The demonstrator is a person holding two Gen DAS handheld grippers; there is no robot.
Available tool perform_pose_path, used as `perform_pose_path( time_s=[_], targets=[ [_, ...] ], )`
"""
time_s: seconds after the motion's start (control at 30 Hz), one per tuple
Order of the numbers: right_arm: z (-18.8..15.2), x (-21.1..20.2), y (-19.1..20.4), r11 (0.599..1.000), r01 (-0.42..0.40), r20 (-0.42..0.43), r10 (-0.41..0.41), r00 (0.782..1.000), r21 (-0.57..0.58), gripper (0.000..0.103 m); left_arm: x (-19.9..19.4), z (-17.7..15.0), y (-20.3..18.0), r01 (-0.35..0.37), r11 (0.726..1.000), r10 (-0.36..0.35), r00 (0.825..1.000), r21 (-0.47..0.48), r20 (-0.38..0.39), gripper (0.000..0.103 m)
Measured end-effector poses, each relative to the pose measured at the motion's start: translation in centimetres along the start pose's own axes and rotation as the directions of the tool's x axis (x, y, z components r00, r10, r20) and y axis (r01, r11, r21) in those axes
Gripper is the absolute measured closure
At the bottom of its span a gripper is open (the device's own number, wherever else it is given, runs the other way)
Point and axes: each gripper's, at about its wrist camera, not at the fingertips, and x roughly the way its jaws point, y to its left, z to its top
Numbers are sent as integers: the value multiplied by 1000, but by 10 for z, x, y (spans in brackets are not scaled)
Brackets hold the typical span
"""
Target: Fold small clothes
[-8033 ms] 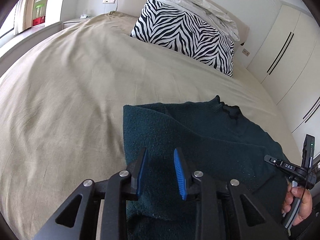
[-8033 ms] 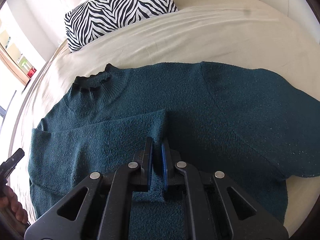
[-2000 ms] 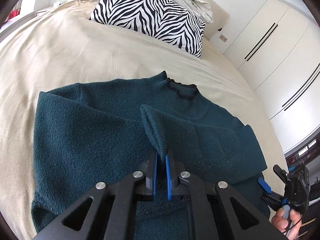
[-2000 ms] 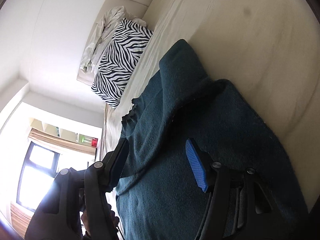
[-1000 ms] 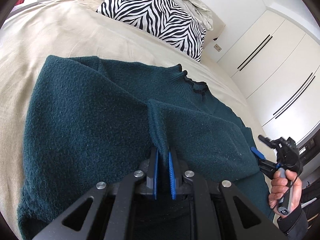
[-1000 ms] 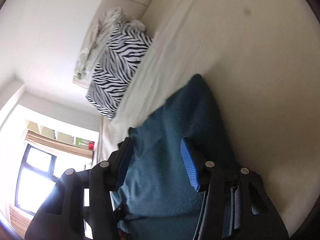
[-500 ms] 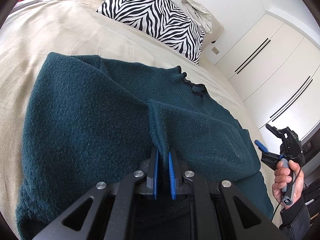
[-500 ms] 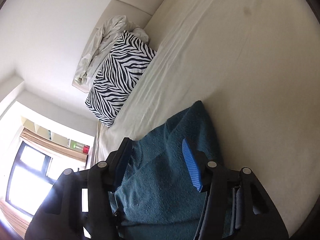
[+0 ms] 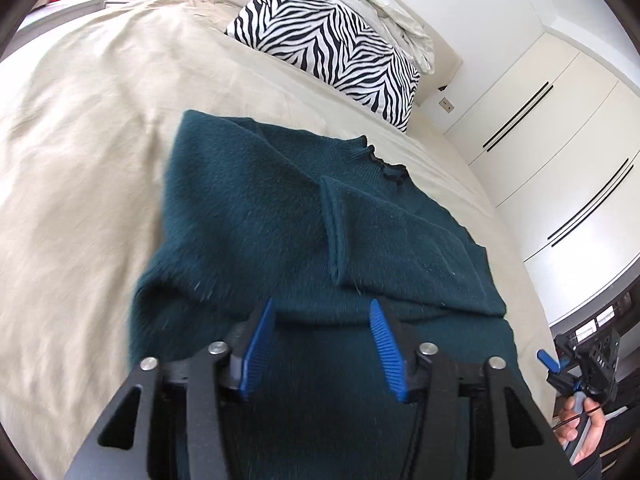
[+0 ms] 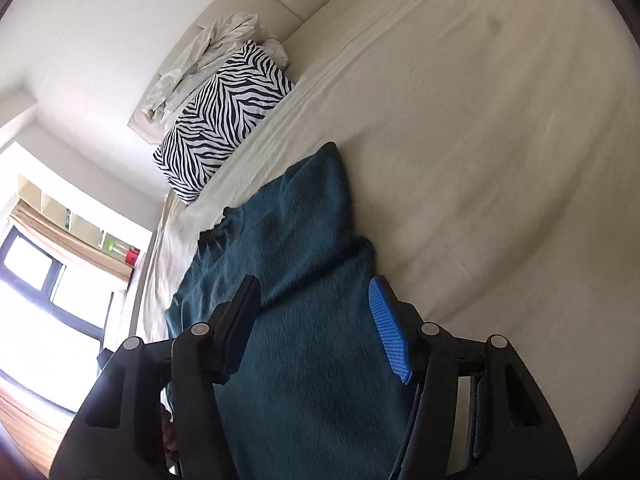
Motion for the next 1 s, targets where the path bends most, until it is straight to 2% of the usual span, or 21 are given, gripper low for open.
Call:
perform_pose_path(
  time_s=[0.13,0.2,0.33,0.43,0.6,0.77,0.9,1.0],
  targets=[
    [-55,-73,-19,999,41,-31,-42,999,-33,46,-62,-39,15,-55,997,54,998,-45,-13,41],
    [-81,-100,-29,994,95,-40,-97,994,-47,46,-87,-62,20,-89,995,88,996,-45,-31,41],
    [-121,-132,-59,991,130,-90,-130,987,1,46,-121,-108,22,-133,991,130,988,-21,-83,41],
    [-148,-143,-73,989,145,-132,-142,981,13,46,-131,-137,23,-112,993,107,984,-27,-143,41],
    [-168,-155,-77,990,134,-136,-129,982,31,46,-141,-167,17,-108,994,106,977,2,-185,41],
    [-169,-167,-71,982,189,-120,-186,975,19,46,-150,-185,20,-79,997,72,975,-27,-209,40],
    [-169,-167,-80,985,161,-139,-152,979,59,46,-153,-190,24,-60,997,48,971,-44,-234,41],
    [-172,-155,-75,989,142,-169,-134,977,41,47,-151,-190,25,-56,996,37,966,-67,-257,42]
  ],
)
